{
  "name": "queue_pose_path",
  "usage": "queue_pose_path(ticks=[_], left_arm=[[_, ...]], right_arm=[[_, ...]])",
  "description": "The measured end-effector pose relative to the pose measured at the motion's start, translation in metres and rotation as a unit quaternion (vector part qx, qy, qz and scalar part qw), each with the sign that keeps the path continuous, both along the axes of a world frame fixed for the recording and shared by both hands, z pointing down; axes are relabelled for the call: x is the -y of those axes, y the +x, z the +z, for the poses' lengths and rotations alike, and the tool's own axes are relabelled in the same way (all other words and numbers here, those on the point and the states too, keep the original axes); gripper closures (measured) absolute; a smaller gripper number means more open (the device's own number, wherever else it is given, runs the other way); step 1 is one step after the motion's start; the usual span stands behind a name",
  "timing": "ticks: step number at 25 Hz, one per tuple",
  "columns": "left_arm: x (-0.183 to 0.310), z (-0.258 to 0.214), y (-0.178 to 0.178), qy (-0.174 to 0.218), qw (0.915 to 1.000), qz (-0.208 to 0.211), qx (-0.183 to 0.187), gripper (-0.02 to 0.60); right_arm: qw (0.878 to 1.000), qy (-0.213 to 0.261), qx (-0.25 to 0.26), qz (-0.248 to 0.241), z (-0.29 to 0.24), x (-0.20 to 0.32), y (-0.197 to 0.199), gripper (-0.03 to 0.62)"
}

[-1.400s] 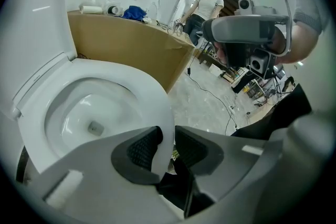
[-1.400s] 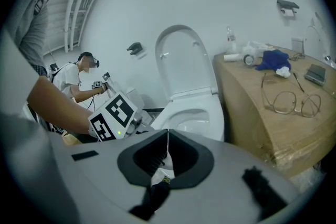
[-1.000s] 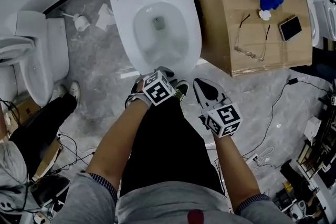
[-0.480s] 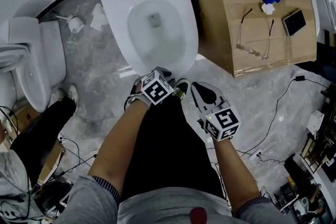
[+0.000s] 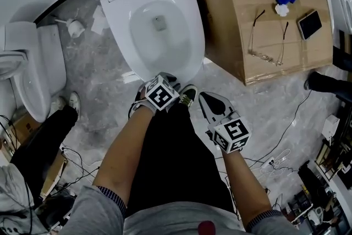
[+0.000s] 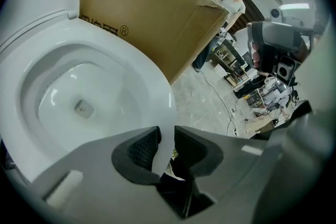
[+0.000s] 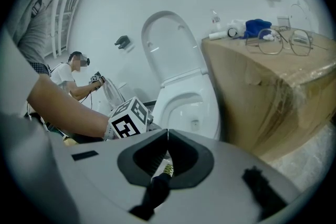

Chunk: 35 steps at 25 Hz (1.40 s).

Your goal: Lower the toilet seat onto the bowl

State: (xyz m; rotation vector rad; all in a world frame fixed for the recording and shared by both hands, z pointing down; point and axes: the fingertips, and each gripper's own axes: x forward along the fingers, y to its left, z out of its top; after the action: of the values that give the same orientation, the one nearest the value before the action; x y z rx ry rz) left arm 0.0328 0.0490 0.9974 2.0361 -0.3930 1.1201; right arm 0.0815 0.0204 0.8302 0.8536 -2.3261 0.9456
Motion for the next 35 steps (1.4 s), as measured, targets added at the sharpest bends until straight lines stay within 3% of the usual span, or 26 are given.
queue_pose_path(ticks=[7, 12, 17, 23, 29, 35], left_arm=[[0.005, 0.001, -0.002, 0.001, 1.0, -0.009, 0.002, 0.453], [0.016, -0.031, -0.011, 0.021, 0.9994, -0.029, -0.003, 0.436], [0.036, -0.099, -0.018, 0.075, 0.9954, -0.055, -0.023, 0.436], [0.04, -0.223, -0.019, 0.135, 0.9841, -0.094, -0.066, 0.437], [0.04, -0.332, -0.027, 0.211, 0.9645, -0.127, -0.096, 0.439], [0.052, -0.444, -0.041, 0.289, 0.9238, -0.202, -0.148, 0.451]], right_arm=[[1.0, 0.001, 0.003, -0.003, -0.001, 0.001, -0.003, 0.58], [1.0, 0.018, 0.009, -0.003, -0.026, 0.012, -0.005, 0.58], [0.999, 0.048, 0.014, -0.007, -0.071, 0.028, -0.005, 0.58], [0.995, 0.082, 0.038, -0.028, -0.151, 0.034, -0.013, 0.58], [0.988, 0.128, 0.065, -0.052, -0.232, 0.038, -0.026, 0.58], [0.977, 0.183, 0.07, -0.085, -0.304, 0.037, -0.035, 0.58]])
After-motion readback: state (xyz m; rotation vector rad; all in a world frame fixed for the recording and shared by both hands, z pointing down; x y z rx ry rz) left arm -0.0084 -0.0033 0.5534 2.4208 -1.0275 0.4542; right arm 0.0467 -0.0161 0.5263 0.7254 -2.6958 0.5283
